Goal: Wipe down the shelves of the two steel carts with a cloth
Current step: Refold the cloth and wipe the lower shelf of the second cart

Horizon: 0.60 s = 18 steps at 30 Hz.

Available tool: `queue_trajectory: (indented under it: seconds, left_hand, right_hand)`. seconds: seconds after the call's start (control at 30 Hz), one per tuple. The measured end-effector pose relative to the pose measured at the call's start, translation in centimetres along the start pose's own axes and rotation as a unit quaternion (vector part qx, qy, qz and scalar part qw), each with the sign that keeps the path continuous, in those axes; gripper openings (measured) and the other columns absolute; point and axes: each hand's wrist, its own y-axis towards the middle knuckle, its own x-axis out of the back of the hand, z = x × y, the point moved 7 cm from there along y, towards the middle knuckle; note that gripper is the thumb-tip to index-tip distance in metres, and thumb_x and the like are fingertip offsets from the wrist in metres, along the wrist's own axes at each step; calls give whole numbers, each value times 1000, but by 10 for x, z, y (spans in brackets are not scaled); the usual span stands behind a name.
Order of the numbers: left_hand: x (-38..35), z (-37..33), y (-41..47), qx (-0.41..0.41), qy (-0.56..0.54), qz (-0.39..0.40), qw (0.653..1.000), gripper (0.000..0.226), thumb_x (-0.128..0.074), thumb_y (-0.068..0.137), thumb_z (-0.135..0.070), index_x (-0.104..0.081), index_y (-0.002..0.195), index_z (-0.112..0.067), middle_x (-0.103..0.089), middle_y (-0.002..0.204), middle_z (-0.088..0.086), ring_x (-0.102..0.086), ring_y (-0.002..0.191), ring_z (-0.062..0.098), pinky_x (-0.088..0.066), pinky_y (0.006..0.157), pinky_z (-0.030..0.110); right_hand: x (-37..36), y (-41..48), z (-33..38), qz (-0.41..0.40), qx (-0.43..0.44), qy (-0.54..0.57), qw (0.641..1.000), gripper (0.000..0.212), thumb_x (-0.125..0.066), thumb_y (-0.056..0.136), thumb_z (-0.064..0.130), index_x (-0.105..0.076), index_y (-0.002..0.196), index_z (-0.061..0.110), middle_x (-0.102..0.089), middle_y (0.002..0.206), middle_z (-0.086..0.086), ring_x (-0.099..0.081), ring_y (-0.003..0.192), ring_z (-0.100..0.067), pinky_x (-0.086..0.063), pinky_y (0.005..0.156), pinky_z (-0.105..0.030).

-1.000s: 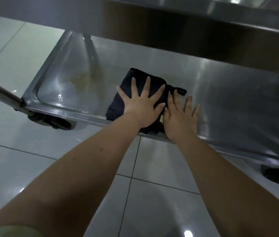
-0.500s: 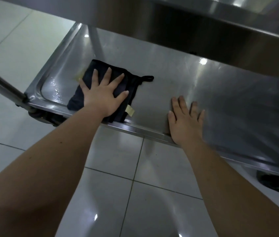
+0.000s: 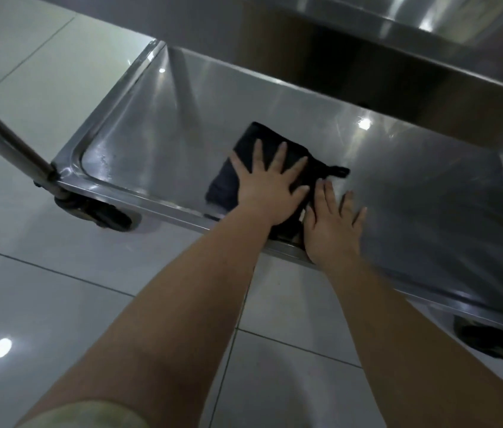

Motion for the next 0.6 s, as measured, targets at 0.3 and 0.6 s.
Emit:
queue_trajectory:
  seconds: [0.3, 0.6]
  left_hand:
    - [-7, -46, 17, -52, 5, 23, 998, 56, -12, 92, -64, -5, 146, -54, 4, 162, -9, 12, 146, 35, 9, 101, 75]
    - [19, 86, 18, 42, -6, 4, 999, 58, -22, 91, -66, -10, 146, -53, -2, 161, -11, 5, 148, 27, 1, 109, 68]
  right_hand:
    - [11, -2, -13, -39, -45, 73, 996, 60, -30, 101, 18, -5, 156, 23, -5, 164, -5, -6, 149, -29, -1, 121, -44]
    - [3, 3, -2, -1, -33, -1, 999, 53, -18, 104, 37, -7, 155, 33, -2, 164, 7, 1, 148, -34, 1, 119, -52]
